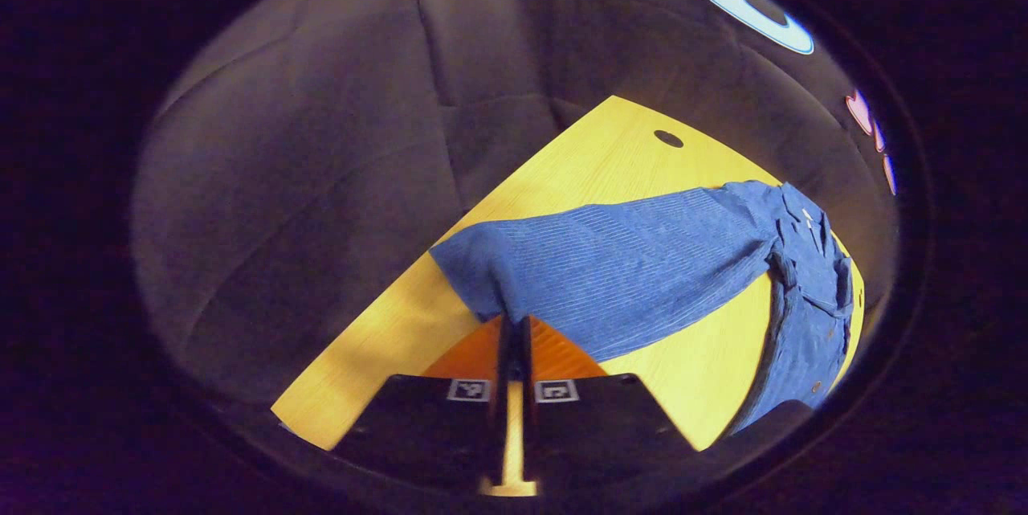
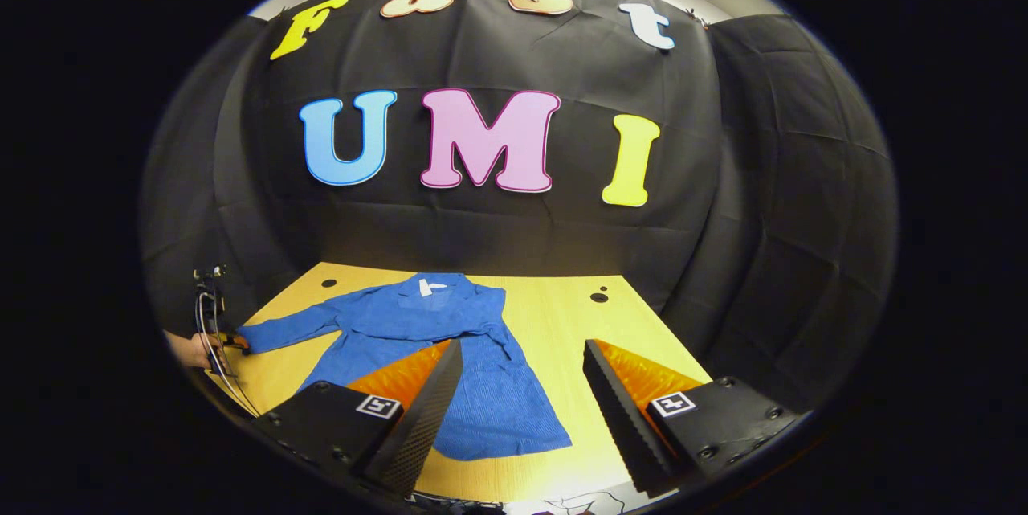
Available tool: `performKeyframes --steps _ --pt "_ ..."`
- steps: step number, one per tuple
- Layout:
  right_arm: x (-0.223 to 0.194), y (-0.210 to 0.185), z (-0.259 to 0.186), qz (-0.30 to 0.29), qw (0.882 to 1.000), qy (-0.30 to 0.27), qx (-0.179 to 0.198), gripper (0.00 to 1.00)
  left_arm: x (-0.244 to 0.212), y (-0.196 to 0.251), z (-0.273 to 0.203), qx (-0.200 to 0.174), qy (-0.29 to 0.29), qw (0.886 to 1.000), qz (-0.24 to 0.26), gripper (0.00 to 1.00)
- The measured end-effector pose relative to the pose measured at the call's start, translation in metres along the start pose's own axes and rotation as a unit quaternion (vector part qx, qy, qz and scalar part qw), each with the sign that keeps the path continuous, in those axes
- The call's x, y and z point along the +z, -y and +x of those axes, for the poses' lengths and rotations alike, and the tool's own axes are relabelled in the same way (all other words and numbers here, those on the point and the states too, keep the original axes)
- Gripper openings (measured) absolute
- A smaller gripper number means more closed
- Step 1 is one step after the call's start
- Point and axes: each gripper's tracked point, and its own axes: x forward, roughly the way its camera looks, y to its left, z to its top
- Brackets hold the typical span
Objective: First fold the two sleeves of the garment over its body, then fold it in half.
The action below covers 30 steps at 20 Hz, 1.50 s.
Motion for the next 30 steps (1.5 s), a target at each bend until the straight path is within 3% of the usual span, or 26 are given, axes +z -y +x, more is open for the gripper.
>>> performKeyframes --steps 2,5,8,10,14,20,22,25,27,30 --pt "-0.004 0.002 0.001 0.004 1.000 0.000 -0.005 0.97 -0.001 0.003 0.003 -0.013 -0.005 1.000 0.007 0.00" --pt "-0.018 0.013 0.003 0.025 0.999 -0.013 -0.016 0.97 0.002 0.009 -0.005 -0.019 -0.017 0.999 0.021 0.00" --pt "-0.028 0.027 0.004 0.042 0.999 -0.023 -0.026 0.97 0.039 0.053 -0.031 -0.069 0.047 0.995 0.046 0.00" --pt "-0.035 0.033 0.012 0.042 0.998 -0.031 -0.032 0.97 0.060 0.107 -0.059 -0.118 0.078 0.987 0.075 0.00" --pt "-0.045 0.049 0.020 0.043 0.998 -0.036 -0.043 0.97 0.086 0.239 -0.112 -0.222 0.124 0.956 0.144 0.00" --pt "-0.065 0.072 0.030 -0.002 0.998 -0.047 -0.049 0.96 0.043 0.435 -0.155 -0.343 0.106 0.906 0.223 0.00" --pt "-0.073 0.078 0.036 0.005 0.997 -0.054 -0.047 0.97 0.019 0.486 -0.160 -0.364 0.094 0.895 0.241 0.00" --pt "-0.087 0.089 0.045 0.018 0.996 -0.071 -0.044 0.97 -0.009 0.545 -0.153 -0.350 0.087 0.897 0.257 0.00" --pt "-0.097 0.096 0.053 0.021 0.995 -0.081 -0.044 0.97 -0.018 0.575 -0.149 -0.366 0.077 0.893 0.252 0.17" --pt "-0.115 0.101 0.065 0.026 0.993 -0.105 -0.036 0.97 -0.021 0.585 -0.151 -0.374 0.080 0.894 0.233 0.88"
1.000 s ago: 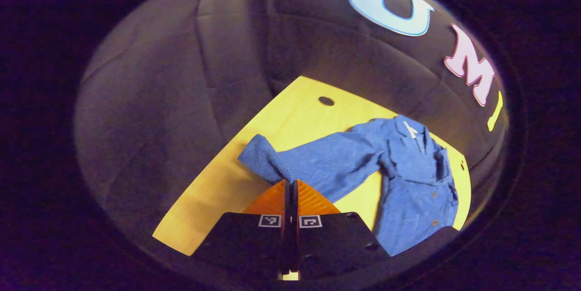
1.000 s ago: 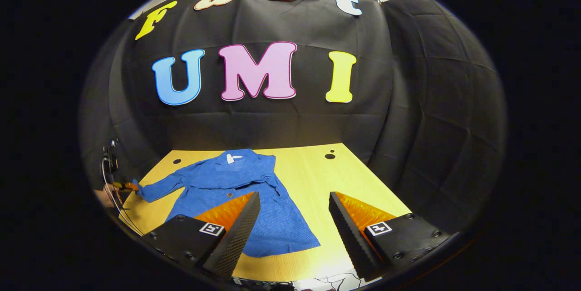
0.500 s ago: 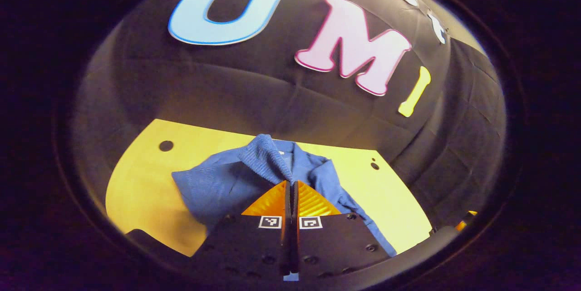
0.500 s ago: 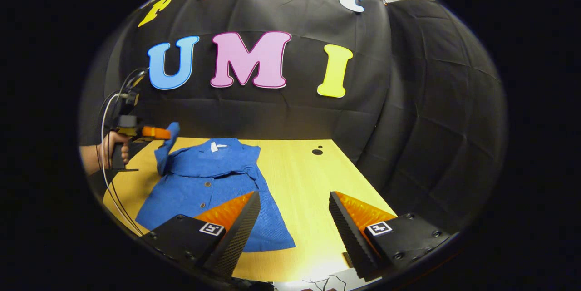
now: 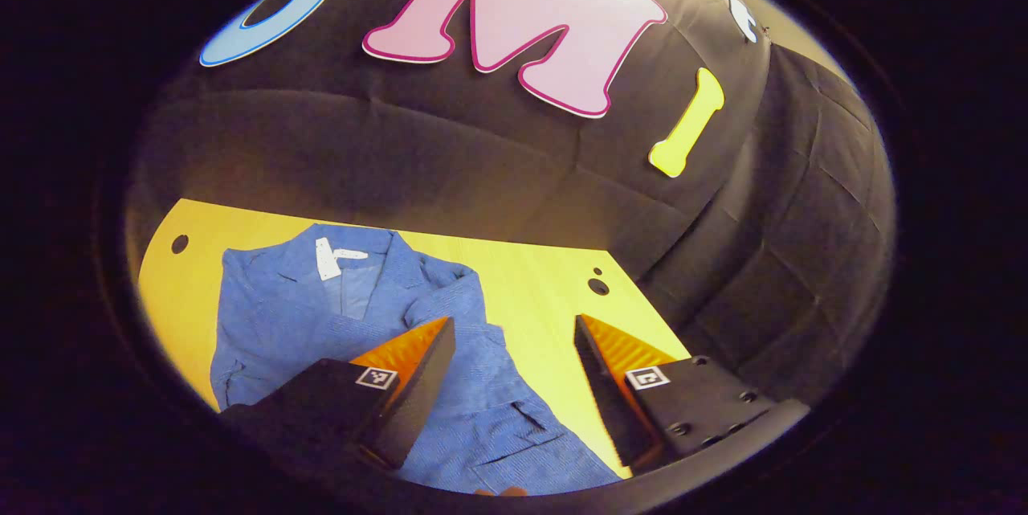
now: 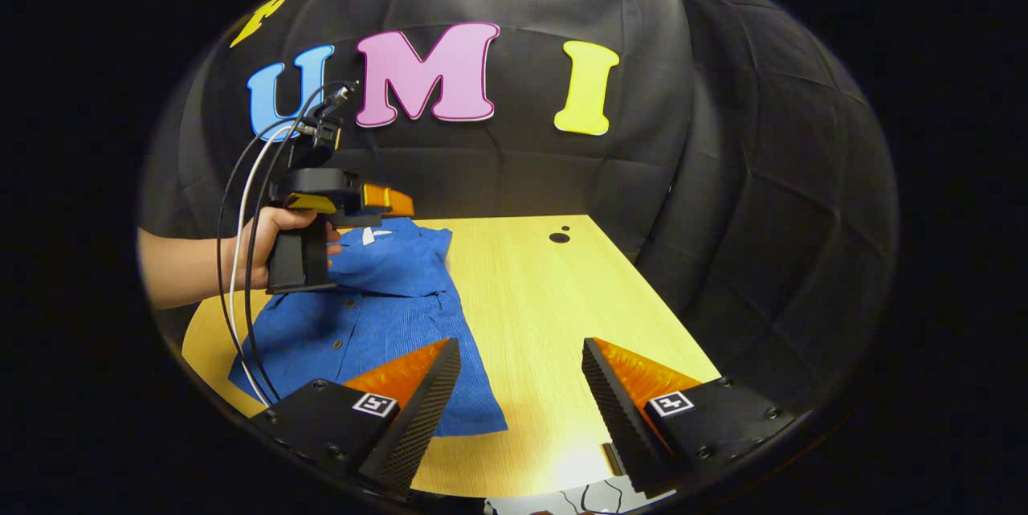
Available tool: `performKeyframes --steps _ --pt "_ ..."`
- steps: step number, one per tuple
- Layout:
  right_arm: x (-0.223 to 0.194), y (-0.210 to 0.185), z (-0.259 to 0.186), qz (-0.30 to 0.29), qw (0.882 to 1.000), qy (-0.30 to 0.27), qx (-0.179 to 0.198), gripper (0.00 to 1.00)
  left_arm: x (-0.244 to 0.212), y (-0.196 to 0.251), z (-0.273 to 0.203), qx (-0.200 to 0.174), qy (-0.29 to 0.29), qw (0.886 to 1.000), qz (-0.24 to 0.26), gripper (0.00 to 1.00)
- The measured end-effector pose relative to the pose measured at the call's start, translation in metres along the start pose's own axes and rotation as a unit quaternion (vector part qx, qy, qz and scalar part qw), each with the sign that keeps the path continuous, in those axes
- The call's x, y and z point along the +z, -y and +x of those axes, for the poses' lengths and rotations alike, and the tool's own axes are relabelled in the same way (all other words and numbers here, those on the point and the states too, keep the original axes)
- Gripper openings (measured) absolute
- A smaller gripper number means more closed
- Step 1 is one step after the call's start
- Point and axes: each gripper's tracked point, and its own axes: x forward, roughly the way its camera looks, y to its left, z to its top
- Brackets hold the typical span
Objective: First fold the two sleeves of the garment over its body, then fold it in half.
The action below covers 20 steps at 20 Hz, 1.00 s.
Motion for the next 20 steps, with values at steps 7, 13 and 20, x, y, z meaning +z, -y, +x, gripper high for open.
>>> performKeyframes --steps 7,13,20 --pt "-0.033 -0.019 0.045 0.016 0.997 -0.064 0.030 0.98 -0.068 -0.097 -0.112 0.089 -0.016 0.996 0.006 0.85" --pt "-0.095 -0.039 0.062 0.001 0.986 -0.158 0.054 0.98 -0.212 -0.177 -0.262 0.198 -0.124 0.972 0.035 0.85" --pt "-0.154 -0.029 0.081 -0.010 0.970 -0.241 0.027 0.99 -0.319 -0.201 -0.301 0.252 -0.203 0.945 -0.045 0.82"
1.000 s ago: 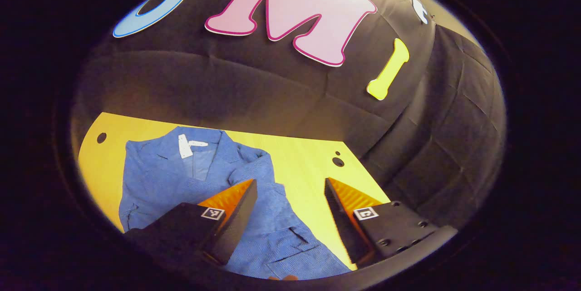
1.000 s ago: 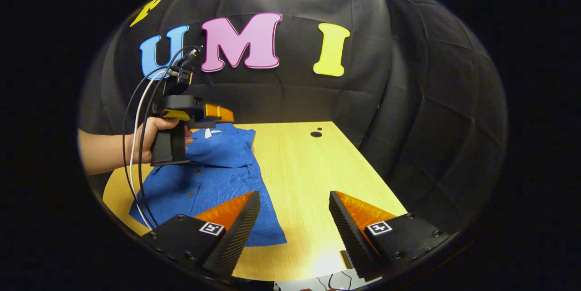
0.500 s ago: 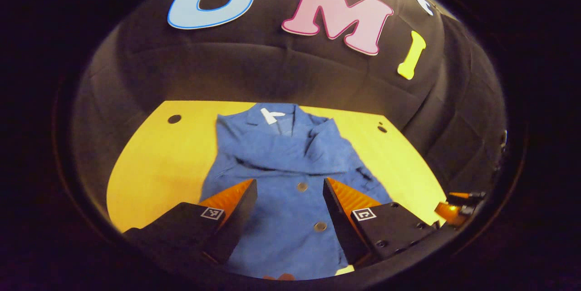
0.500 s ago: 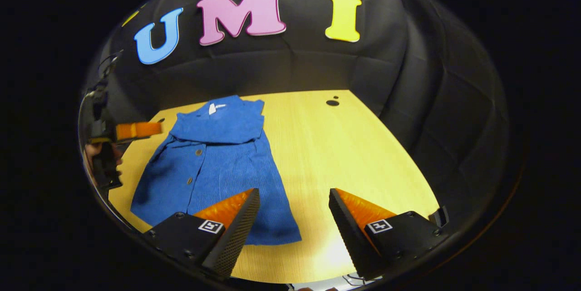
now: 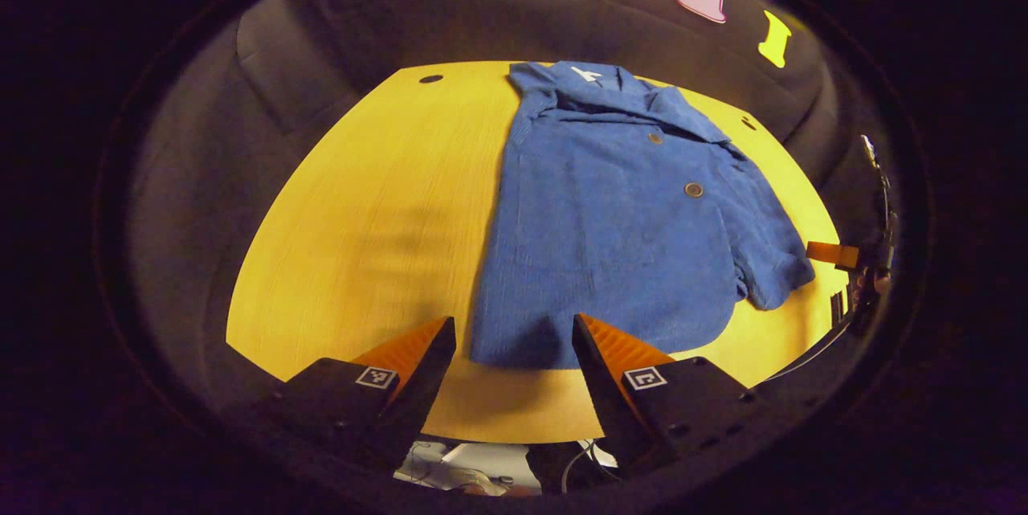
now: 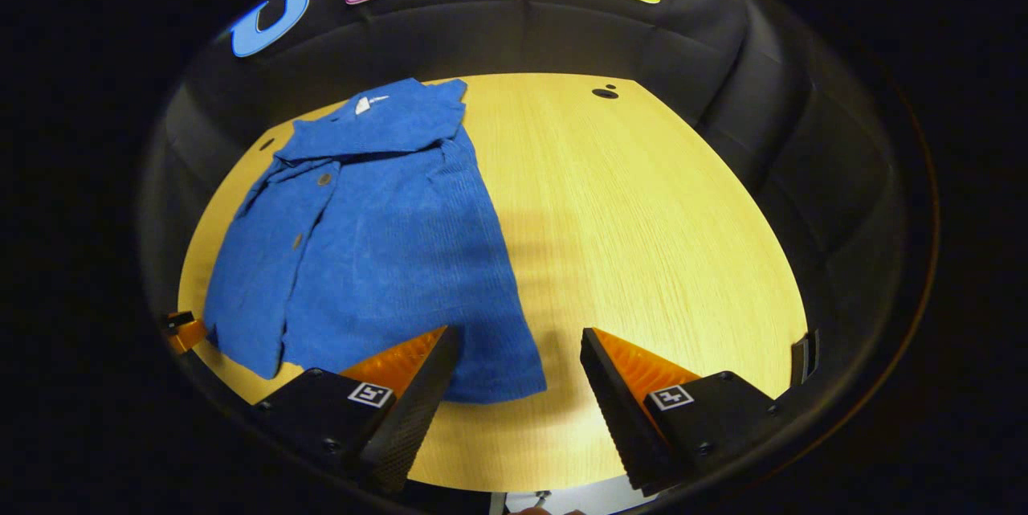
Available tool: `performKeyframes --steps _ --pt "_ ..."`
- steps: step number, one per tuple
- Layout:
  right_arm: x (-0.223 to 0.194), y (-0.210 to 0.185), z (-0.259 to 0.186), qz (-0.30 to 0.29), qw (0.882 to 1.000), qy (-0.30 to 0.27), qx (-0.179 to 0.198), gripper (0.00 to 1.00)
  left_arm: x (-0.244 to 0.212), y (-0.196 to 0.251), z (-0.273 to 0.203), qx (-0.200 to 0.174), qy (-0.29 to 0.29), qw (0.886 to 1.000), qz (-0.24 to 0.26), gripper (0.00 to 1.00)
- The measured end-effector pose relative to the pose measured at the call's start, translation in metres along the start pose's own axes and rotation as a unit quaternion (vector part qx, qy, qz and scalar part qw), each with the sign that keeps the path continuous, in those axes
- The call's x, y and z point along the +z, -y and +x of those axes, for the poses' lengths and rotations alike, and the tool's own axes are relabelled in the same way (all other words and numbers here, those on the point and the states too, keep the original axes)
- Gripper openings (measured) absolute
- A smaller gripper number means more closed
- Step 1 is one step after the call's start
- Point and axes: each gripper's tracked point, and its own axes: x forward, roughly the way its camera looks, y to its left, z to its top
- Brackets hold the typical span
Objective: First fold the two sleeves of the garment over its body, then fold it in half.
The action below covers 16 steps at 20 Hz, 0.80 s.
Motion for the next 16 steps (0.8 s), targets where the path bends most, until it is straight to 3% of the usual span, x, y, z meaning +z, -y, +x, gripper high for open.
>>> performKeyframes --steps 1,9,11,12,13,15,16 --pt "-0.003 -0.002 0.004 0.007 1.000 -0.010 0.005 0.99 -0.002 0.005 -0.002 -0.005 -0.003 1.000 -0.001 0.86" --pt "-0.012 -0.006 0.016 0.008 1.000 -0.026 0.007 0.99 0.008 0.018 0.021 -0.007 -0.024 0.999 0.029 0.84" --pt "-0.013 -0.005 0.015 0.011 1.000 -0.025 0.004 0.98 0.014 0.024 0.020 -0.009 -0.024 1.000 0.018 0.73" --pt "-0.013 -0.008 0.015 0.015 0.999 -0.028 0.006 0.98 0.015 0.027 0.024 -0.009 -0.025 1.000 0.008 0.54" --pt "-0.014 -0.015 0.016 0.017 0.999 -0.029 0.009 0.80 0.016 0.030 0.027 -0.011 -0.025 1.000 -0.005 0.46" --pt "-0.015 -0.033 0.015 0.010 0.999 -0.036 0.027 0.44 0.018 0.038 0.023 -0.019 -0.028 0.999 -0.032 0.23" --pt "-0.015 -0.033 0.014 0.001 0.999 -0.033 0.017 0.26 0.016 0.042 0.024 -0.025 -0.025 0.999 -0.034 0.11"
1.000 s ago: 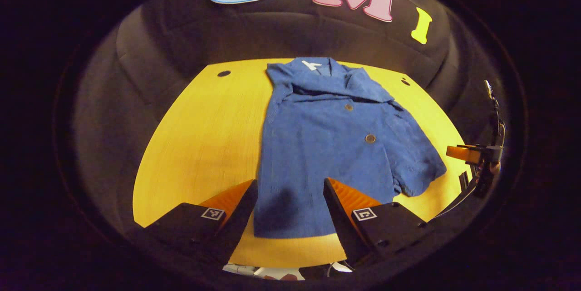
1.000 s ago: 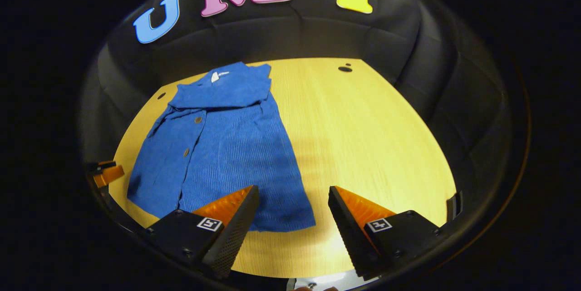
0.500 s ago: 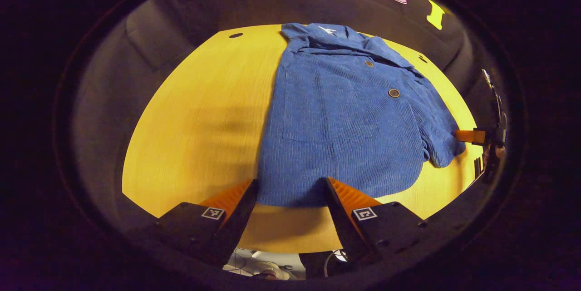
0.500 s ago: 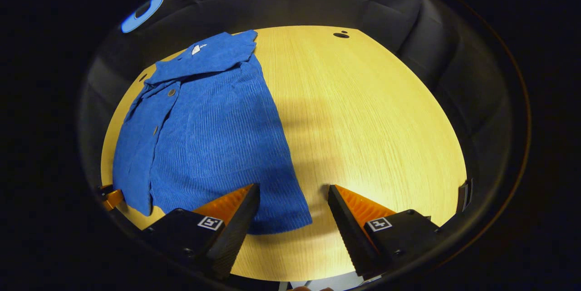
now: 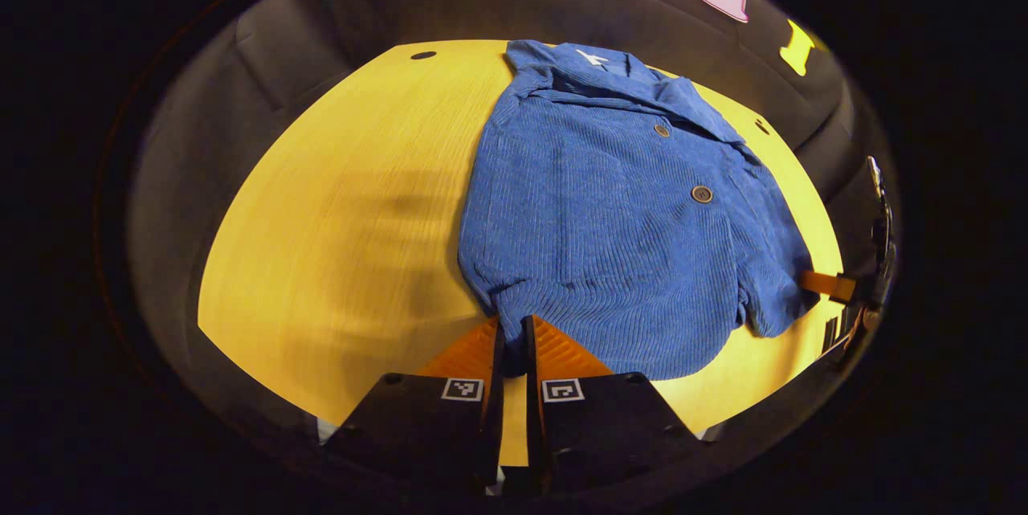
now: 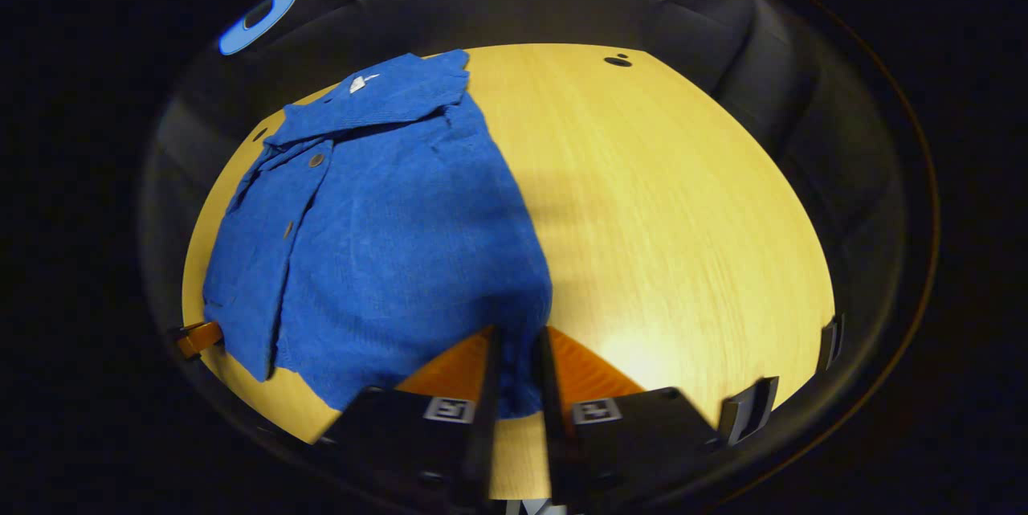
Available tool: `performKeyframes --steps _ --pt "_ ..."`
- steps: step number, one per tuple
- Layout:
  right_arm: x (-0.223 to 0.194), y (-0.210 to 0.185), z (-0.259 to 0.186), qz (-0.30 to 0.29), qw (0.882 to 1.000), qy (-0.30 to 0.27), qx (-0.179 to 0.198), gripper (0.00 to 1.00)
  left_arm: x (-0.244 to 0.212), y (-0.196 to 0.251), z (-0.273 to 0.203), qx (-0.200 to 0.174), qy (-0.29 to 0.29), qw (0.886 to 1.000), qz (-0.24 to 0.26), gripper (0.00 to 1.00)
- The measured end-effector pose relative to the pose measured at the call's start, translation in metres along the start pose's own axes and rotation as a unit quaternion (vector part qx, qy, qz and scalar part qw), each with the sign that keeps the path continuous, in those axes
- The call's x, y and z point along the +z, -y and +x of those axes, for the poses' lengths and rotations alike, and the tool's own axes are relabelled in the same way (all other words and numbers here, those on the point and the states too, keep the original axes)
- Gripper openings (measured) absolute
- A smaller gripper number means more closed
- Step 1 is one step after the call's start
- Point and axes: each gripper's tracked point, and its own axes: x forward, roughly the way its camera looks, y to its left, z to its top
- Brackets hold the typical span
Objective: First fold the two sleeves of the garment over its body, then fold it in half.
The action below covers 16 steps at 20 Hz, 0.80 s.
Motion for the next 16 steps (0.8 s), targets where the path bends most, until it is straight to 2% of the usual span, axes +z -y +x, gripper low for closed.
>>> performKeyframes --steps 1,2,5,9,13,16 --pt "0.001 0.000 0.001 -0.017 1.000 0.007 -0.006 0.08 -0.001 0.002 0.001 -0.002 -0.003 1.000 0.003 0.10" --pt "0.001 -0.002 0.000 -0.038 0.999 0.010 -0.001 0.05 -0.004 0.006 0.000 -0.010 -0.004 1.000 0.016 0.03" --pt "-0.001 -0.013 0.000 -0.026 1.000 0.005 0.017 0.05 -0.004 0.008 -0.002 -0.019 -0.005 0.999 0.032 0.00" --pt "0.022 -0.036 -0.016 0.032 0.998 0.011 0.061 0.05 0.013 0.016 -0.019 -0.046 0.011 0.999 -0.009 0.00" --pt "0.097 -0.058 -0.041 0.016 0.993 0.066 0.093 0.05 0.072 0.026 -0.049 -0.071 0.062 0.996 -0.004 0.00" --pt "0.163 -0.078 -0.049 0.004 0.987 0.107 0.118 0.05 0.136 0.030 -0.062 -0.071 0.107 0.992 0.008 0.00"
